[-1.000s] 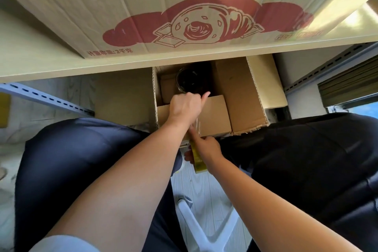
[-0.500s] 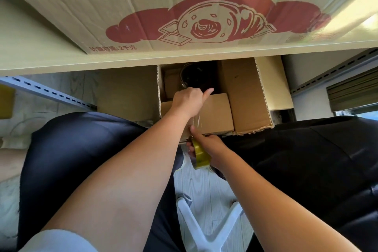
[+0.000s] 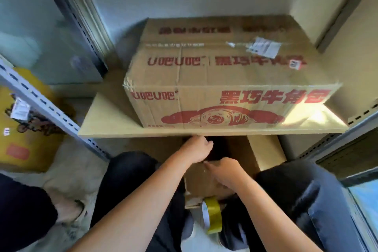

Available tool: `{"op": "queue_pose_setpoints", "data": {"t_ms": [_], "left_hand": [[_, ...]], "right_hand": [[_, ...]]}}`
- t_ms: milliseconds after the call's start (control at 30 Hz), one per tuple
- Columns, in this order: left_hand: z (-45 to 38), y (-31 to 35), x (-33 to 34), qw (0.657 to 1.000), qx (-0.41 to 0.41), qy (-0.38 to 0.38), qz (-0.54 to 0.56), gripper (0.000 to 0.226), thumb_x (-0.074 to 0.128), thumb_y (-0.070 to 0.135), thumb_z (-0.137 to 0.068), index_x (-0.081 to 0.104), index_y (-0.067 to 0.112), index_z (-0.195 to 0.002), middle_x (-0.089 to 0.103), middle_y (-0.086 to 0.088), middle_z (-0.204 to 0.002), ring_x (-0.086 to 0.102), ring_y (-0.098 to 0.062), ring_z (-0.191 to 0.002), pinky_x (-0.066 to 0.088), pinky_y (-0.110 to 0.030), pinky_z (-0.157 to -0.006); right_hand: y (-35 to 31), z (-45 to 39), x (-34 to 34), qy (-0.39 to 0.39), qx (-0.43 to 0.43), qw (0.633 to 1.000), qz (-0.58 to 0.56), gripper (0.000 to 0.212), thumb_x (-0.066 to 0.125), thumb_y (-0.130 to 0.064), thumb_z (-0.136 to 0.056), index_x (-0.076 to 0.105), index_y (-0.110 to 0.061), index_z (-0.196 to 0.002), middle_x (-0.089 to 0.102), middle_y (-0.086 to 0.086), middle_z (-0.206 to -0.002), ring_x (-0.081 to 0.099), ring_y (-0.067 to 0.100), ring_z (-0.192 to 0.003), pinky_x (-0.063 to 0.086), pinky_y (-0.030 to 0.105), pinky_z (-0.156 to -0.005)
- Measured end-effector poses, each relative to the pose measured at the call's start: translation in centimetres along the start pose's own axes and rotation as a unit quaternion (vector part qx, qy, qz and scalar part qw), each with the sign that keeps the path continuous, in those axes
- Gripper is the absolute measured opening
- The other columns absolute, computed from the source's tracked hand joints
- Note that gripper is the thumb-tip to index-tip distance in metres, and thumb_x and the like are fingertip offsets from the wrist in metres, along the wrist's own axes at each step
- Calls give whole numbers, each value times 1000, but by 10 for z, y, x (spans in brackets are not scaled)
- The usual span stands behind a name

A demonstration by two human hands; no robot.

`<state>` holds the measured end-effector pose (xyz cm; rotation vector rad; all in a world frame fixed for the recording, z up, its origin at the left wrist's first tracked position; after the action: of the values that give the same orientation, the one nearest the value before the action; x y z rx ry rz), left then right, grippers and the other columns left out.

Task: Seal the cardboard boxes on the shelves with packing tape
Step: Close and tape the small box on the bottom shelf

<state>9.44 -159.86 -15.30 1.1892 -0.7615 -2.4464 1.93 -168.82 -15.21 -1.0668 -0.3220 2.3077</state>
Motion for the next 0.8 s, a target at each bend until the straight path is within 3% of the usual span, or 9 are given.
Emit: {"op": "queue_pose_setpoints", "data": {"t_ms": [67,167,267,367,467,567,633,700,800], "left_hand": [[32,21,-29,1000,22,7,-4,34,40,37,-103,48,21,-73,50,-8,-77,48,-27,-71,32,-32,-67],[79,60,-89,995,70,63,26,36,40,36,-104,58,19,-78,60,-3,-81,55,-17,-74,38,-30,-66],[126,96,-150,983,102,130,75,34,42,38,-103,62,21,-81,62,5,-68,58,-11,-63,44,-27,-63],[176,123,-208,960,141,214,114,24,44,35,-103,67,29,-95,73,5,-81,72,-13,-72,58,-32,-71],[229,137,-265,905,200,343,153,26,46,22,-102,70,18,-95,75,-4,-80,72,-17,-68,57,-28,-65],[275,127,-318,802,239,505,209,25,49,24,-97,69,24,-81,72,5,-69,70,-18,-65,59,-49,-68],[293,119,-337,746,239,578,229,23,45,33,-91,66,28,-82,70,8,-69,69,-18,-68,58,-51,-65],[303,116,-344,711,238,614,246,23,42,36,-85,64,31,-81,68,11,-68,66,-18,-66,57,-48,-63],[307,110,-338,690,241,632,255,20,46,27,-90,62,32,-79,63,13,-62,62,-16,-60,52,-41,-58]], "right_hand": [[-26,27,-39,71,-51,992,-90,43,53,-40,-97,67,-4,-80,73,13,-77,67,24,-72,50,30,-63],[-80,76,-87,108,-138,976,-132,22,51,-25,-96,68,-13,-88,73,7,-78,68,21,-69,57,37,-68],[-127,131,-142,208,-217,948,-108,26,50,-19,-92,71,-15,-77,72,1,-69,69,19,-66,57,38,-69],[-168,186,-191,324,-298,892,-101,26,54,-18,-91,70,-17,-70,69,0,-61,66,18,-57,58,40,-61],[-214,236,-221,456,-376,804,-71,23,57,-24,-93,66,-18,-72,65,0,-60,62,18,-56,51,40,-56],[-282,265,-236,528,-429,733,-12,17,56,-24,-92,60,-13,-79,64,5,-72,59,29,-65,40,37,-53],[-330,261,-244,527,-421,737,37,10,54,-17,-93,59,-10,-88,61,8,-88,61,32,-78,37,33,-58],[-360,239,-257,494,-366,787,39,11,55,-11,-92,62,-7,-99,60,11,-104,63,33,-94,40,32,-68],[-371,206,-268,410,-291,864,6,21,59,-10,-92,63,-6,-112,64,13,-119,61,32,-114,47,33,-85]]}}
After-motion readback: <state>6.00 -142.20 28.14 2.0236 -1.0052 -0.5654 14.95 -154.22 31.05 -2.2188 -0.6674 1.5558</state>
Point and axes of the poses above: each hand's wrist, its own z-axis away from the middle knuckle, its own x-axis out of the palm, y = z × x, the point moved 8 cm from there along -z, towards the middle knuckle
